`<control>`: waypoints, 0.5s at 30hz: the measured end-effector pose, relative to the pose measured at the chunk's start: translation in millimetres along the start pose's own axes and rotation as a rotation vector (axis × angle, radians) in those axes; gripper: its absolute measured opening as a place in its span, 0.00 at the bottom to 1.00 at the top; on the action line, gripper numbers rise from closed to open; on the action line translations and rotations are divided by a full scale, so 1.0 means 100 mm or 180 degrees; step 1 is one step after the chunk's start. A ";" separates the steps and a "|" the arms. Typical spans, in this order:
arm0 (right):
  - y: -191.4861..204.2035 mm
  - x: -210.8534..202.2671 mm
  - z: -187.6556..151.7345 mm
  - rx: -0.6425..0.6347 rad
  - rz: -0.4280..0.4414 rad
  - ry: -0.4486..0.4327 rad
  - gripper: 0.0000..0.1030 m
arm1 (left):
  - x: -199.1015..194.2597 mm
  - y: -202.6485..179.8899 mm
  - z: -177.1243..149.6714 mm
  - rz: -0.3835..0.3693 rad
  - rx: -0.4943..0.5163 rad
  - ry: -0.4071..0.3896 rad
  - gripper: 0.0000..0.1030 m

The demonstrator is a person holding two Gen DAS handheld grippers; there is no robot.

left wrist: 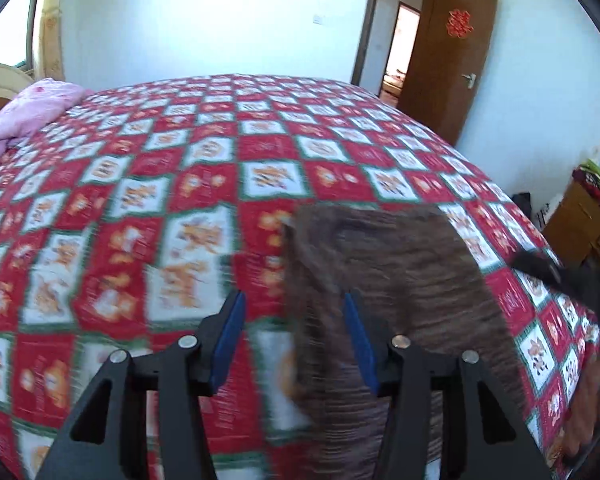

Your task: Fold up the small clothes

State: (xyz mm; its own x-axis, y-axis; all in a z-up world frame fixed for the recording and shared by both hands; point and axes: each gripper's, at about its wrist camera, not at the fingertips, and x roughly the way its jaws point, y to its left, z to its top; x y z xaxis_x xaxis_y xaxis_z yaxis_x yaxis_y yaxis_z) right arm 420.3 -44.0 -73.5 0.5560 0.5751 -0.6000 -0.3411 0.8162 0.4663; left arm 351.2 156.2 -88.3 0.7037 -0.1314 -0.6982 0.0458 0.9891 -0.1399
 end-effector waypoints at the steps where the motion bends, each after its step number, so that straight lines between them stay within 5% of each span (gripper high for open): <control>1: -0.02 0.17 0.08 -0.0154 -0.0157 0.0134 0.10 | 0.06 -0.08 -0.03 0.0026 0.0032 0.0033 0.52; 3: -0.09 0.43 0.12 -0.0249 -0.0601 0.0150 0.10 | 0.19 -0.17 -0.08 0.0065 0.0052 0.0134 0.52; 6: -0.36 0.53 0.10 -0.0005 -0.0751 0.0156 0.10 | 0.34 -0.12 -0.09 -0.0016 -0.0110 0.0247 0.53; 7: -0.47 0.48 0.08 0.0128 -0.0720 0.0084 0.24 | 0.36 -0.07 -0.08 -0.0075 -0.0214 0.0243 0.57; 8: -0.57 0.40 0.04 0.0306 -0.0683 -0.0002 0.51 | 0.38 -0.02 -0.05 -0.0140 -0.0348 0.0220 0.68; 10: -0.77 0.30 -0.06 0.0540 -0.0571 -0.0123 0.75 | 0.43 0.05 -0.01 -0.0240 -0.0547 0.0162 0.81; 15: -0.91 0.50 -0.21 0.0616 -0.0328 0.0020 0.75 | 0.71 -0.04 -0.01 -0.0263 -0.0655 0.0407 0.83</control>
State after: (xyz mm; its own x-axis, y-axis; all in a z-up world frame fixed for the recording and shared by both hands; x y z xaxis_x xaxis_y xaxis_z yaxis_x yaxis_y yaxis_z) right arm 463.3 -88.3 -159.9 0.5755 0.4900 -0.6548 -0.1304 0.8454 0.5180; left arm 400.2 142.8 -138.6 0.6077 -0.2314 -0.7597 -0.0550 0.9421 -0.3309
